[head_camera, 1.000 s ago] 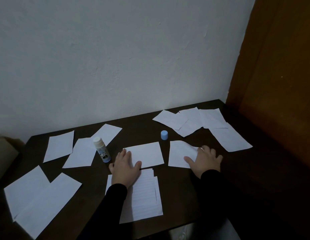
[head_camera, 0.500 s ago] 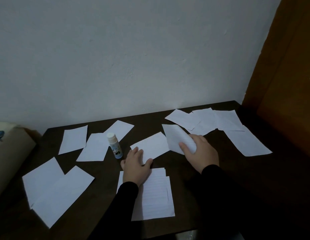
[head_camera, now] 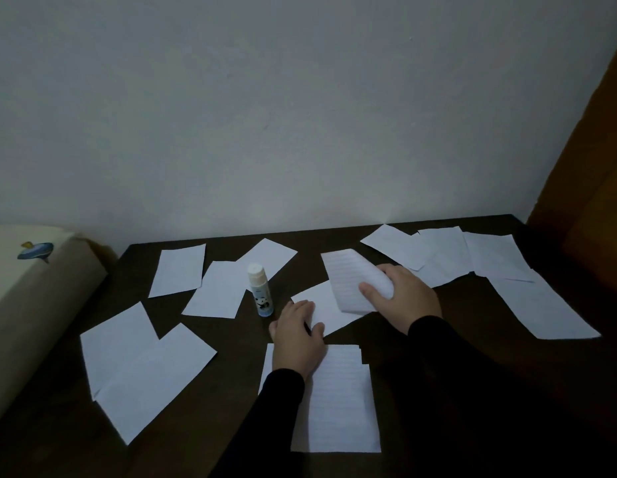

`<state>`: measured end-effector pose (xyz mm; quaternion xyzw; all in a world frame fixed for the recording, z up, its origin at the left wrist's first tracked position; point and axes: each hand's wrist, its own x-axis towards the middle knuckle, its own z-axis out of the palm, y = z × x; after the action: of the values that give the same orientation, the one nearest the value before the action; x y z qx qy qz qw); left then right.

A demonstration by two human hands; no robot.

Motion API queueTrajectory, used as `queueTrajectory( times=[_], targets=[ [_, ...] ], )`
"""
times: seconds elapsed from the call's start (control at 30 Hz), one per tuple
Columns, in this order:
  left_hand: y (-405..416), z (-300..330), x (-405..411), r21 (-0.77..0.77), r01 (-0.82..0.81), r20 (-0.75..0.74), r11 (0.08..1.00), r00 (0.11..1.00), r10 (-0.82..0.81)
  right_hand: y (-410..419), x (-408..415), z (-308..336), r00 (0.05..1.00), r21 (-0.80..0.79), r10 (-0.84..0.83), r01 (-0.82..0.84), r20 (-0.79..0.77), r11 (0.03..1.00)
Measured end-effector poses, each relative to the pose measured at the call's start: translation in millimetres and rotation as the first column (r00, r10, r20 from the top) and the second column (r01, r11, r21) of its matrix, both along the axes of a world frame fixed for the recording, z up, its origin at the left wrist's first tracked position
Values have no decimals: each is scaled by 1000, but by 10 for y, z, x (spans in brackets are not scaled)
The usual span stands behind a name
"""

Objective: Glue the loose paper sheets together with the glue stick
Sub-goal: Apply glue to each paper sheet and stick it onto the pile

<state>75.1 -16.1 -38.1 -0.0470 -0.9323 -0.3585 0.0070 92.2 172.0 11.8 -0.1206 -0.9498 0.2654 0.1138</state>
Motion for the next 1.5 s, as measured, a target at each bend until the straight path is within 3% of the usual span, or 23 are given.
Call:
queueTrajectory(
  times=[0.17, 0.4, 0.63, 0.8, 0.97, 1.1, 1.23, 1.5],
  targets=[
    [-44, 81, 35, 117, 28, 33, 993, 999, -32, 22, -93, -23, 993, -8, 35, -34, 109, 999],
    [-103, 56, 101, 490, -79, 84, 868, 996, 43, -194, -104, -81, 978, -106, 128, -112, 163, 988],
    [-92, 104, 148, 592, -140, 95, 794, 990, 103, -171, -88, -104, 989, -252, 133, -113, 66, 961],
    [-96, 110, 146, 687, -178, 107, 705, 984, 144, -31, -87, -159, 998, -451, -1, 29, 63, 892],
    [-80, 57, 131, 558, -144, 44, 817, 989, 144, -3, -58, -285, 992, -513, -71, 117, 107, 851],
    [-35, -23, 68, 355, -85, -91, 931, 988, 125, -20, -16, -336, 996, -488, -83, 82, 18, 869],
    [-22, -68, 37, 251, -84, -159, 964, 979, 127, -15, 7, -373, 998, -419, -65, 48, -27, 907],
    [11, -104, 30, 99, -76, -133, 992, 987, 89, -49, 69, -495, 999, -317, -23, 7, -45, 948]
  ],
)
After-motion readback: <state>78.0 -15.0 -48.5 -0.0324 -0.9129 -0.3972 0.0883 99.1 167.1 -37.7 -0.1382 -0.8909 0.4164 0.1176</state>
